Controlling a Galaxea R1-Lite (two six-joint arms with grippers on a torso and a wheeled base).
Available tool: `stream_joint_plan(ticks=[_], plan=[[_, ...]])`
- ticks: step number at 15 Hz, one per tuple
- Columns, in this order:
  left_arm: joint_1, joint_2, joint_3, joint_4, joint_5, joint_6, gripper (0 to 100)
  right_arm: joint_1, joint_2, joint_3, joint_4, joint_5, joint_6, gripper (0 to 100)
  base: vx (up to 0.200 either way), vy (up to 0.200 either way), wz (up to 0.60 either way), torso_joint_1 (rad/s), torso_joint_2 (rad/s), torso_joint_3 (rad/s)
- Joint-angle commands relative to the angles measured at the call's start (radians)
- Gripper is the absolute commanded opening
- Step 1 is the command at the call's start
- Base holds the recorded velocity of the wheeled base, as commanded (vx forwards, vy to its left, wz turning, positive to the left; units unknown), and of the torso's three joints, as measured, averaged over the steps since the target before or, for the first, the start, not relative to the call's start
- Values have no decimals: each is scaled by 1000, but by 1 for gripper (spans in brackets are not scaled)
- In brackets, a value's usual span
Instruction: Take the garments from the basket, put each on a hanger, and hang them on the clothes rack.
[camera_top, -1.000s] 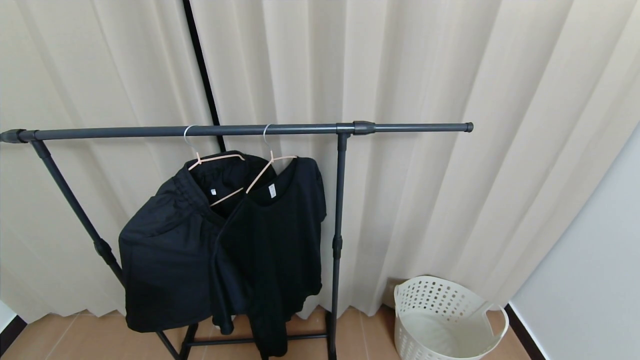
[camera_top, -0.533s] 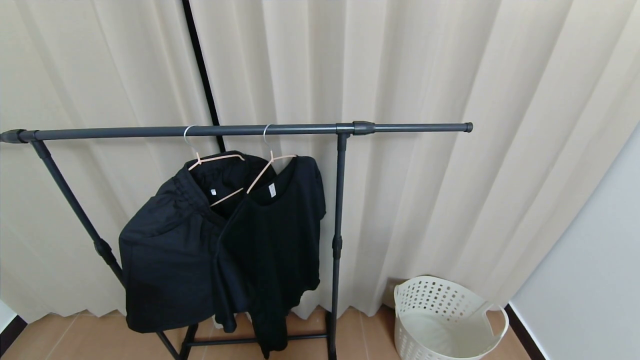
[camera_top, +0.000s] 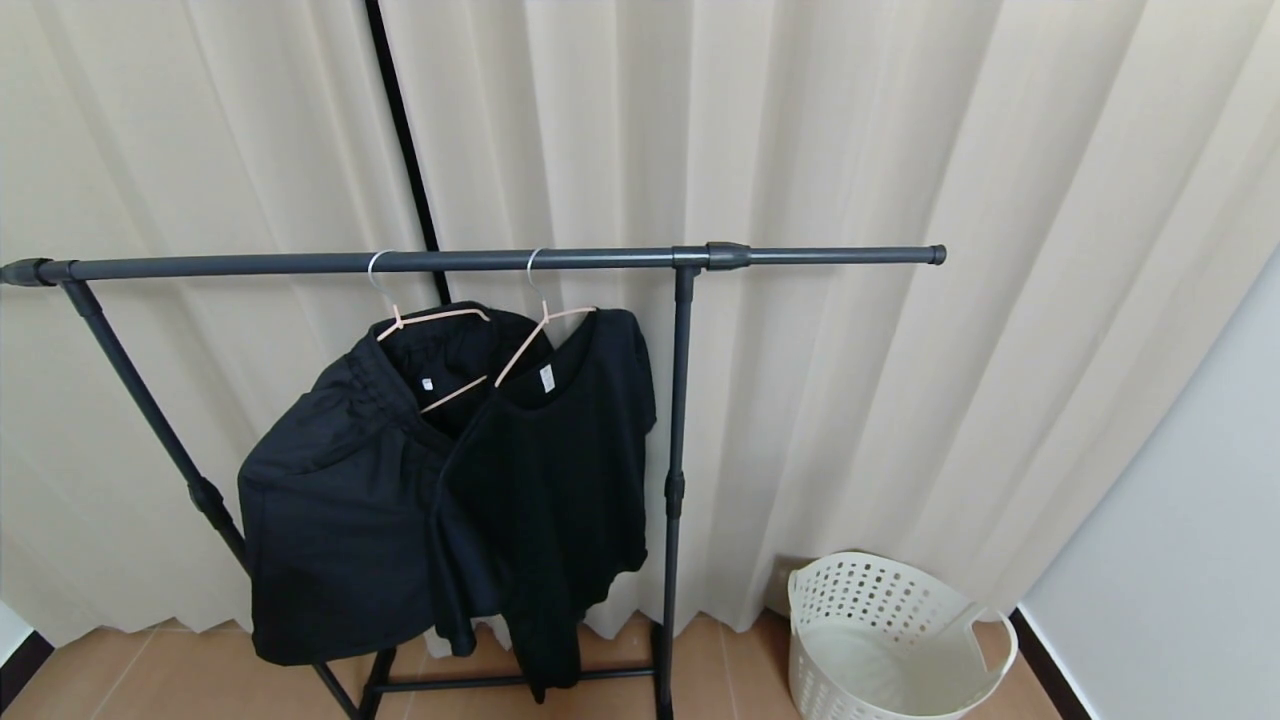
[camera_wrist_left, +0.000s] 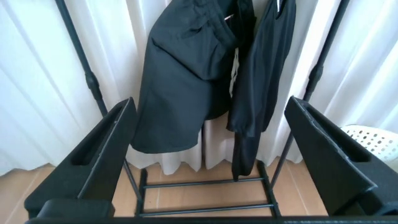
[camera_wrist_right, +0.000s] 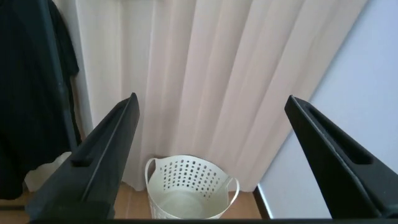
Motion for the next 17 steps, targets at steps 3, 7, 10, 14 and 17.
stream_joint_plan(ticks=[3,7,10,14,17], plan=[[2,-2,0,0,1,-53,100,3,8,0,57,126,99,100,0,0,0,0,0,0],[2,-2,0,0,1,-53,100,3,5,0,57,124,99,100,0,0,0,0,0,0],[2,-2,0,0,1,-53,100,3,3,0,54,124,103,100,0,0,0,0,0,0],[2,-2,0,0,1,-53,100,3,3,0,54,124,97,100,0,0,0,0,0,0],[2,-2,0,0,1,-52,100,3,5,0,54,124,97,100,0,0,0,0,0,0]])
